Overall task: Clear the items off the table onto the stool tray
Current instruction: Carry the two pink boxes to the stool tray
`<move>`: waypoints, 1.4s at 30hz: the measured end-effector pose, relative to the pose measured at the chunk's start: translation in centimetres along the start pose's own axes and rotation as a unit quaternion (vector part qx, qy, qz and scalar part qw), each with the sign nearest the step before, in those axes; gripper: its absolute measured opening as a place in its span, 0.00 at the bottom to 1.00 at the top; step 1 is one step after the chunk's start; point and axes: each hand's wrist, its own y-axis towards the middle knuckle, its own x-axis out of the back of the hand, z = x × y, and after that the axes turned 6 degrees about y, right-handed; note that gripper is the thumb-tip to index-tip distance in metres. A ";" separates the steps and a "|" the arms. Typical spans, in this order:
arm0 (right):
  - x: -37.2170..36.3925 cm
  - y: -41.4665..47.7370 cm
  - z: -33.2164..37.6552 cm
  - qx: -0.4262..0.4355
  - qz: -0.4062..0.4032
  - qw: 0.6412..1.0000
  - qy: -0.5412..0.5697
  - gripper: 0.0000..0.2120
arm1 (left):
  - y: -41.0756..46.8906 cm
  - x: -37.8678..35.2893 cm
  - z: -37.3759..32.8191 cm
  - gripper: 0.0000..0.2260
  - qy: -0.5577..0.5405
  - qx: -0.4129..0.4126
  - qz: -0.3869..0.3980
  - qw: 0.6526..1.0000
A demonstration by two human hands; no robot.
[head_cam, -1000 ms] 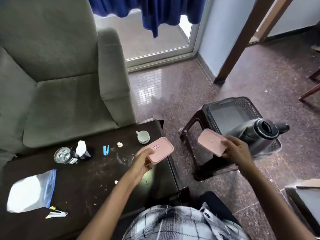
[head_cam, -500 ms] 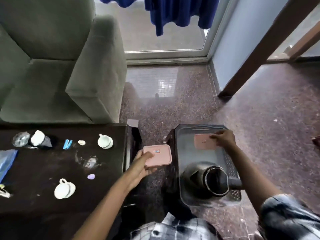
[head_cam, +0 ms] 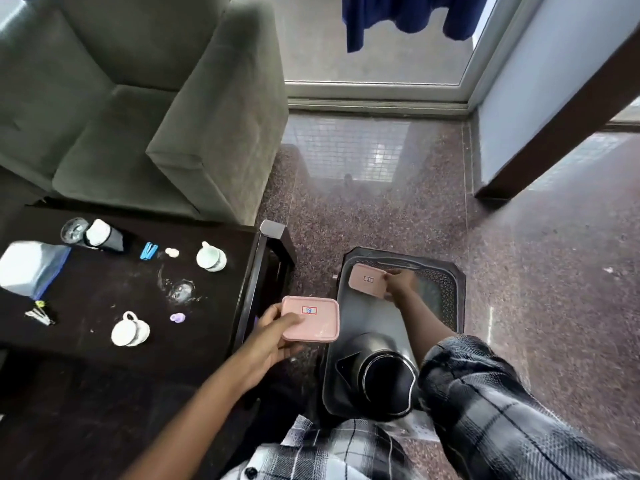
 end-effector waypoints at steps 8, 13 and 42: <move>0.2 1.0 -0.1 -0.001 0.013 0.999 0.037 0.09 | -0.2 -1.2 0.7 0.10 0.004 -0.002 -0.032 0.999; 2.0 -4.0 2.0 0.010 -0.025 0.997 0.076 0.12 | 0.5 -1.9 0.1 0.10 0.016 -0.010 -0.038 0.999; 1.9 -4.7 -2.8 -0.072 0.077 0.994 -0.007 0.13 | 0.8 -0.9 2.4 0.10 0.113 0.031 -0.049 0.992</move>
